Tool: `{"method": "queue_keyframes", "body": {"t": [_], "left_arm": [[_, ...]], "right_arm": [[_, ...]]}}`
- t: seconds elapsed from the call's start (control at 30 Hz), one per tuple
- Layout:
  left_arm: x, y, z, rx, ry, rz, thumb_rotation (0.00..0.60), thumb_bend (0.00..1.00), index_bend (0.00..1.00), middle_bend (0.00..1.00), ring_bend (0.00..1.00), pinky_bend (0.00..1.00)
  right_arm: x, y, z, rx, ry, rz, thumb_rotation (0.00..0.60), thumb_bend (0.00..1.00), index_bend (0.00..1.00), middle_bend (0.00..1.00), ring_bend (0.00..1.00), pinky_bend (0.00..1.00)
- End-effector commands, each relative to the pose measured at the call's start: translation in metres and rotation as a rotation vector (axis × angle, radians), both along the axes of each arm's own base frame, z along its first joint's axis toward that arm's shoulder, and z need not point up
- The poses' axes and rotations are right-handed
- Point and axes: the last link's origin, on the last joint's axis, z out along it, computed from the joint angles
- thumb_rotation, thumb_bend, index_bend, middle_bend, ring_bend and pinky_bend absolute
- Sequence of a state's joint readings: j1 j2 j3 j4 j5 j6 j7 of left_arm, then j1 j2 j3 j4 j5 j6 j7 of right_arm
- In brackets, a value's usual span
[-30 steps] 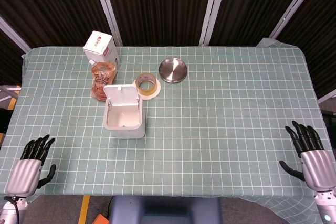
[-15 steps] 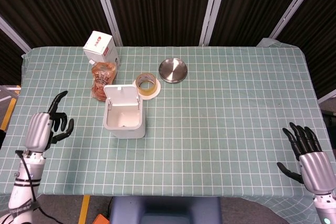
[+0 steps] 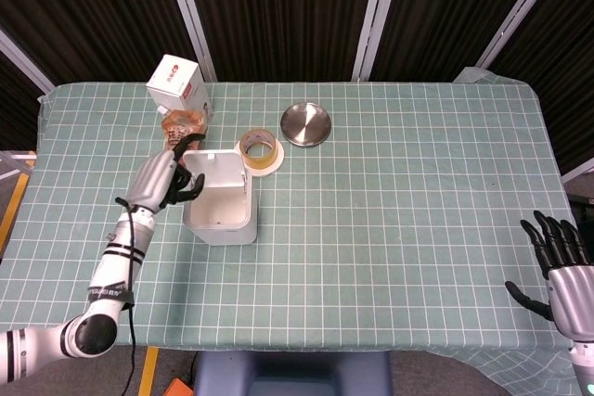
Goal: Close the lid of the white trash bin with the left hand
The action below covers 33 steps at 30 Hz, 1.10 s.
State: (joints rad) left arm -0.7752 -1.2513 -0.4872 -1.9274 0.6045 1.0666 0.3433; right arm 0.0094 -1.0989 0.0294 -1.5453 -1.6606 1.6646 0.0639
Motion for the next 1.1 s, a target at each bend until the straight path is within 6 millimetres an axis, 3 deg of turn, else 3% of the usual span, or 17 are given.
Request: {"method": "queue_keyframes", "body": {"t": [0.03,0.23,0.47,1.1], "left_arm": [[0.022,0.009,-0.014,-0.074,0.003,-0.01,0.6,0.49,0.17,1.0,1.0,1.0],[0.025,0.013,-0.022,-0.133,0.004,0.021,0.6,0.49,0.17,1.0,1.0,1.0],[0.026,-0.005,-0.015,-0.165,0.02,-0.01,0.6,0.49,0.18,1.0,1.0,1.0],[-0.023,-0.063,-0.023,-0.311,0.158,-0.032,0.6,0.49,0.13,1.0,1.0,1.0]], "right_arm": [[-0.001,0.0,0.002,-0.004,0.0,-0.003,0.6,0.27,0.0,0.0,0.0,0.0],[-0.001,0.002,0.005,-0.016,-0.001,-0.005,0.6,0.27,0.0,0.0,0.0,0.0],[-0.002,0.003,0.006,-0.016,-0.001,-0.005,0.6,0.27,0.0,0.0,0.0,0.0],[0.002,0.008,0.004,-0.003,-0.015,0.013,0.6,0.27,0.0,0.0,0.0,0.0]]}}
